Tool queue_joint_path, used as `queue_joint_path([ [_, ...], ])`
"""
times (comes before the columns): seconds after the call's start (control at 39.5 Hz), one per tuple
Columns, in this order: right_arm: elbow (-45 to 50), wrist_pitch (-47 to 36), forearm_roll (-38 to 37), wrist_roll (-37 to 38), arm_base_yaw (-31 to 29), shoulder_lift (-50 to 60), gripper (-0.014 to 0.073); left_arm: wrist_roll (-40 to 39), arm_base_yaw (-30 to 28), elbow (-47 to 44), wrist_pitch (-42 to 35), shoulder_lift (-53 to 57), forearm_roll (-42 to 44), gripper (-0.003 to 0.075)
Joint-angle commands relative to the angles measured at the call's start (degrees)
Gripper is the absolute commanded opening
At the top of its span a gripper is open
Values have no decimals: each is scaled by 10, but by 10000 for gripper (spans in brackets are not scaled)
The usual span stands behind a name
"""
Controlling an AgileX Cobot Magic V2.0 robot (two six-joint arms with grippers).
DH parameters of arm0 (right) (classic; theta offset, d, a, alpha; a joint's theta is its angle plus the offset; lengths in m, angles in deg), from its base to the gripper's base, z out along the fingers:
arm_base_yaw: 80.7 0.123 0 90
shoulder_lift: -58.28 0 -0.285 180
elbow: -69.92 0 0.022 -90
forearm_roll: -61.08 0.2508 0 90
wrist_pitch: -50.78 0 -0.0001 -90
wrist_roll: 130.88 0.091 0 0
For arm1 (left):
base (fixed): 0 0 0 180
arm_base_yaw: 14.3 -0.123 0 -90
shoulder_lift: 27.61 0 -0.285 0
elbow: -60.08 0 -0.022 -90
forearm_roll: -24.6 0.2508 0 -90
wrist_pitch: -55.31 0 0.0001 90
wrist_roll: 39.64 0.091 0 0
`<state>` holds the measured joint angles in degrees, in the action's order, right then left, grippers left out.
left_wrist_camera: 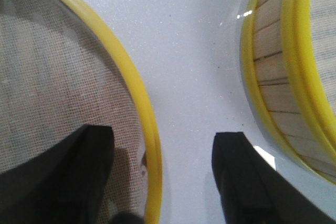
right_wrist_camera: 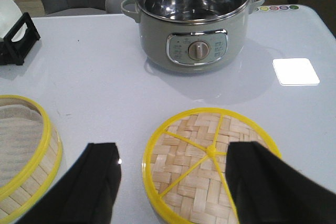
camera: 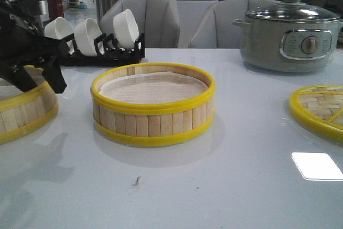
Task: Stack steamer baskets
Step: 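Close the left gripper on the basket rim and lift it, then carry the basket with the left gripper onto the middle basket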
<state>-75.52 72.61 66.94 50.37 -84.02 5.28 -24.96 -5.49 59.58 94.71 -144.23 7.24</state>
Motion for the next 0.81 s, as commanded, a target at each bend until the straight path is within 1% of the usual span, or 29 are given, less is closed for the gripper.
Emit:
queue_joint_path([
  [0.0,-20,-53,-1,-4,-1,2,540,-9,3,18,-27,23,-4,461],
  [0.1,-20,-53,-1,-4,-1,2,540,-10,3,18,-30,13,-4,430],
  [0.15,-20,-53,-1,-4,-1,2,540,-10,3,18,-31,11,-4,393],
  [0.23,-20,-53,-1,-4,-1,2,540,-11,3,18,-35,11,-4,286],
  [0.33,-20,-53,-1,-4,-1,2,540,-12,3,18,-47,11,-4,76],
  [0.38,-20,-53,-1,-4,-1,2,540,-21,3,19,-56,11,-4,101],
  [0.46,-20,-53,-1,-4,-1,2,540,-45,4,33,-51,11,-6,87],
  [0.53,-20,-53,-1,-4,-1,2,540,-49,10,56,-36,13,-6,88],
  [0.66,-20,-53,-1,-4,-1,2,540,-51,34,112,-3,13,-5,88],
  [0.79,-20,-53,-1,-4,-1,2,540,-53,77,173,28,13,-6,88],
])
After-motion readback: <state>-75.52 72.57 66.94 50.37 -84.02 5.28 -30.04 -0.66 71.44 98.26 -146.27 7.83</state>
